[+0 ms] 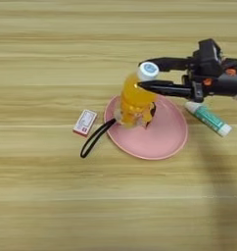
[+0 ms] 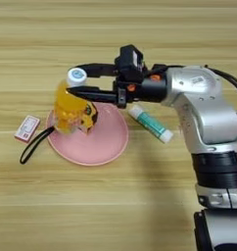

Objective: Move the objects on the table

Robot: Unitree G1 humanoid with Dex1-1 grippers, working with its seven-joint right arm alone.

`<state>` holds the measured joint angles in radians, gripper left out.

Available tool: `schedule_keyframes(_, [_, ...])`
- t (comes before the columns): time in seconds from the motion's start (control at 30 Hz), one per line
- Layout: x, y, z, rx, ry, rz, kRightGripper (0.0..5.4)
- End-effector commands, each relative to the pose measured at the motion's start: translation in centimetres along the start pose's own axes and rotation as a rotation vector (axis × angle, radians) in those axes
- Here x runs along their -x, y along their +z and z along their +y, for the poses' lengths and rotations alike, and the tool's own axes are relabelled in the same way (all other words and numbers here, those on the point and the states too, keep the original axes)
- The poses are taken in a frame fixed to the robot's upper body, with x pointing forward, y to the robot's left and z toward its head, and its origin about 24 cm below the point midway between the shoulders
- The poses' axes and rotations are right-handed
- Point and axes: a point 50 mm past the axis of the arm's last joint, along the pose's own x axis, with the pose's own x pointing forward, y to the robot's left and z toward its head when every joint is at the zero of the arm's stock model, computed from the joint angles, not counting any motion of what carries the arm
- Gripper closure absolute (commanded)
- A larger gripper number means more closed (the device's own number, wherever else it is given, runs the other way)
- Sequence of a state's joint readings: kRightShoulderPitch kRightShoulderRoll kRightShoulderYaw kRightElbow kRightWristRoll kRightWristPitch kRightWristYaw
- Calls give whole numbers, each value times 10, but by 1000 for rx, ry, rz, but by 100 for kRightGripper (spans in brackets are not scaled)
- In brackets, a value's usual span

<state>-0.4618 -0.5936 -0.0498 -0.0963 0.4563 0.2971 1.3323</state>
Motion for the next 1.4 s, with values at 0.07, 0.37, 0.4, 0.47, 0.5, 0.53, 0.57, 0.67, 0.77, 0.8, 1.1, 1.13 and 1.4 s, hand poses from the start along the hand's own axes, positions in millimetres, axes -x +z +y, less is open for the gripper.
schedule_keyframes(0.07, [14,23,-18,113,-76,5,360])
schedule_keyframes(0.37, [3,-4,-21,35,-81,20,360])
schedule_keyframes(0.4, [2,-8,-20,27,-79,23,360])
schedule_keyframes(0.47, [0,-12,-18,13,-70,25,360])
schedule_keyframes(0.5, [-1,-13,-17,9,-65,25,360])
schedule_keyframes(0.53, [-2,-14,-17,6,-60,26,360])
schedule_keyframes(0.57, [-3,-15,-16,3,-57,27,360])
schedule_keyframes(0.67, [-4,-19,-15,-5,-55,34,360])
schedule_keyframes(0.77, [-5,-23,-14,-15,-49,42,360])
schedule_keyframes(0.8, [-5,-23,-13,-16,-46,44,360])
schedule_keyframes(1.1, [-8,-38,-9,-14,-38,96,360])
schedule_keyframes(1.13, [-8,-39,-10,-9,-39,101,360])
schedule_keyframes(1.4, [-9,-45,-8,2,-34,125,360])
